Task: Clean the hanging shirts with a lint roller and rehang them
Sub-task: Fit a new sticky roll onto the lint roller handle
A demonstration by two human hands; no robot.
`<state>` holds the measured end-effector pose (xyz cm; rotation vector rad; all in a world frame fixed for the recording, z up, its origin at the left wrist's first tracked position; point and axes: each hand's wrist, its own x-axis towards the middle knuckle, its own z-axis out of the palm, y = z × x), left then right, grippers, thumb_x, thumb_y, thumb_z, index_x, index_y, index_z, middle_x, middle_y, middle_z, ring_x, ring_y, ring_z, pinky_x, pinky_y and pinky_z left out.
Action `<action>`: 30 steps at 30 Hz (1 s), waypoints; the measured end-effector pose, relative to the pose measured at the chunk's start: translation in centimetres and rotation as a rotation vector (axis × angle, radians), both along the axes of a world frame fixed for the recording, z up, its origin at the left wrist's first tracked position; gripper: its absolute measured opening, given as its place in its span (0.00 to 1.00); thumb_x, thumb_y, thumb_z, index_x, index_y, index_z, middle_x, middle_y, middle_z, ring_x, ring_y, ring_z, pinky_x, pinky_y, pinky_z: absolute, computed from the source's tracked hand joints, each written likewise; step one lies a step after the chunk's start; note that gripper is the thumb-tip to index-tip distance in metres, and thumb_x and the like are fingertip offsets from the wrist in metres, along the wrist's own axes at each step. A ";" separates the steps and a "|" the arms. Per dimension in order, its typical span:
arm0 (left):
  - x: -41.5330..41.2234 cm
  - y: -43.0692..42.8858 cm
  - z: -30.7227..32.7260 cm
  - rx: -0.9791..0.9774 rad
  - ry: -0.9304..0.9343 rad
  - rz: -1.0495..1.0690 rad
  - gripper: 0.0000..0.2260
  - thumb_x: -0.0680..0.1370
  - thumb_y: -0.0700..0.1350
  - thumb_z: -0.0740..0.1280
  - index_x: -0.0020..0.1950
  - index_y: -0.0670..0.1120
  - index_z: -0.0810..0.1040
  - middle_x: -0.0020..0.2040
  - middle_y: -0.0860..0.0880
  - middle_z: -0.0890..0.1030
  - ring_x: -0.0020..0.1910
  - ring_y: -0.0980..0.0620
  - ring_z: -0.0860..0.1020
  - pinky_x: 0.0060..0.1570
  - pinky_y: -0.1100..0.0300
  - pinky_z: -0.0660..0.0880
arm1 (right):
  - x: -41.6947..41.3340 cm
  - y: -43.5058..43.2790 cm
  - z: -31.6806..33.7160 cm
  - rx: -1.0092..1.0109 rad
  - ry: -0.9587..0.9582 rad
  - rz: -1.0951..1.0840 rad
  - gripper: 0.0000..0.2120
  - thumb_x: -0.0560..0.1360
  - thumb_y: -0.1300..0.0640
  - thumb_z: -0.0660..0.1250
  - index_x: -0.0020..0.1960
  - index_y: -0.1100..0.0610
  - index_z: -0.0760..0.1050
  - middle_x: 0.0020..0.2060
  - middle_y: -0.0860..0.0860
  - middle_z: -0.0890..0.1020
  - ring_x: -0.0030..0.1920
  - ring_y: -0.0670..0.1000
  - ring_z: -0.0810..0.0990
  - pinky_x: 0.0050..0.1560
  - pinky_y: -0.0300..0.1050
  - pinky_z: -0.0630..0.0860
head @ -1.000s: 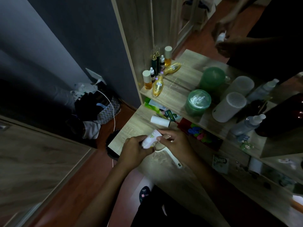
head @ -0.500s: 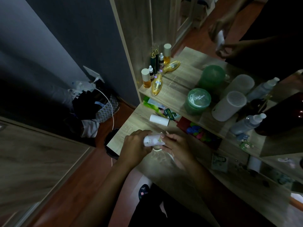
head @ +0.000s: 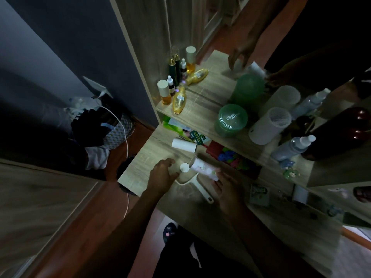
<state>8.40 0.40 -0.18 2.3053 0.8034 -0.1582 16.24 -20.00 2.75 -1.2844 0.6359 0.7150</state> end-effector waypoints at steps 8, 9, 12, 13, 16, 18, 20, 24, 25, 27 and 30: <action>3.2 -2.2 -3.4 0.096 0.008 -0.067 0.30 0.70 0.52 0.76 0.68 0.46 0.72 0.59 0.42 0.78 0.58 0.42 0.78 0.54 0.46 0.77 | -0.1 -0.1 -0.7 0.035 0.007 -0.020 0.07 0.78 0.60 0.66 0.55 0.59 0.79 0.56 0.57 0.81 0.55 0.52 0.82 0.58 0.50 0.79; 3.4 -2.2 -3.9 0.109 0.010 -0.089 0.29 0.70 0.51 0.76 0.68 0.46 0.73 0.59 0.42 0.78 0.58 0.43 0.78 0.55 0.46 0.77 | -0.1 -0.1 -0.8 0.021 0.004 -0.015 0.07 0.77 0.60 0.67 0.54 0.59 0.79 0.56 0.57 0.82 0.54 0.52 0.82 0.58 0.50 0.79; 3.5 -1.8 -5.1 0.126 0.015 -0.130 0.26 0.72 0.48 0.74 0.69 0.47 0.74 0.61 0.42 0.78 0.61 0.43 0.77 0.58 0.47 0.76 | 0.1 -0.1 -0.7 -0.003 -0.012 0.005 0.08 0.77 0.59 0.68 0.55 0.60 0.80 0.54 0.56 0.83 0.54 0.52 0.83 0.54 0.47 0.81; 3.4 -1.5 -5.5 0.121 -0.002 -0.125 0.25 0.72 0.47 0.74 0.68 0.46 0.74 0.61 0.42 0.79 0.61 0.43 0.77 0.59 0.48 0.76 | 0.2 -0.1 -0.6 0.001 -0.010 0.000 0.08 0.77 0.59 0.69 0.54 0.59 0.80 0.53 0.55 0.83 0.54 0.52 0.83 0.56 0.48 0.80; 3.2 -0.6 -4.6 0.063 -0.075 -0.038 0.21 0.72 0.44 0.75 0.64 0.42 0.78 0.56 0.44 0.82 0.56 0.45 0.79 0.56 0.51 0.76 | 0.4 0.1 -0.2 0.008 -0.011 0.004 0.06 0.76 0.57 0.69 0.52 0.57 0.81 0.53 0.55 0.84 0.54 0.53 0.83 0.54 0.48 0.80; 2.6 -0.1 -2.6 -0.080 -0.166 0.109 0.16 0.71 0.42 0.77 0.56 0.41 0.81 0.48 0.47 0.83 0.48 0.48 0.81 0.51 0.55 0.77 | 0.6 0.3 0.1 0.004 -0.028 0.006 0.07 0.76 0.57 0.70 0.53 0.57 0.81 0.53 0.55 0.84 0.54 0.53 0.83 0.51 0.46 0.80; 1.6 0.6 -0.2 -0.354 -0.272 0.272 0.14 0.71 0.41 0.77 0.54 0.42 0.81 0.47 0.47 0.84 0.47 0.48 0.82 0.51 0.55 0.79 | 0.7 0.5 0.5 0.024 -0.045 0.004 0.08 0.77 0.59 0.69 0.55 0.59 0.81 0.53 0.56 0.84 0.54 0.52 0.83 0.49 0.44 0.81; -1.0 0.4 5.3 -0.751 -0.436 0.322 0.15 0.72 0.36 0.74 0.59 0.42 0.81 0.49 0.48 0.84 0.50 0.55 0.81 0.55 0.59 0.78 | 0.4 1.2 1.8 0.038 -0.082 0.051 0.10 0.75 0.54 0.72 0.54 0.57 0.82 0.50 0.52 0.86 0.49 0.49 0.86 0.49 0.45 0.80; -1.6 0.1 6.5 -0.769 -0.462 0.290 0.15 0.72 0.34 0.73 0.58 0.41 0.80 0.47 0.51 0.85 0.48 0.56 0.81 0.53 0.62 0.78 | 0.3 1.4 2.1 0.052 -0.099 0.058 0.11 0.74 0.53 0.72 0.54 0.57 0.82 0.49 0.51 0.86 0.48 0.47 0.86 0.50 0.46 0.80; -2.5 -0.2 8.2 -0.770 -0.499 0.248 0.15 0.71 0.31 0.73 0.57 0.41 0.80 0.44 0.53 0.85 0.47 0.57 0.81 0.50 0.65 0.77 | 0.1 2.0 2.9 0.113 -0.128 0.063 0.11 0.74 0.55 0.72 0.55 0.59 0.82 0.49 0.50 0.86 0.49 0.47 0.86 0.53 0.46 0.80; -3.5 -0.3 9.2 -0.701 -0.534 0.223 0.17 0.69 0.32 0.76 0.55 0.44 0.82 0.40 0.54 0.83 0.44 0.56 0.80 0.49 0.65 0.77 | -0.3 2.8 4.0 0.201 -0.141 0.069 0.11 0.75 0.58 0.70 0.57 0.59 0.81 0.51 0.51 0.86 0.52 0.48 0.85 0.51 0.43 0.80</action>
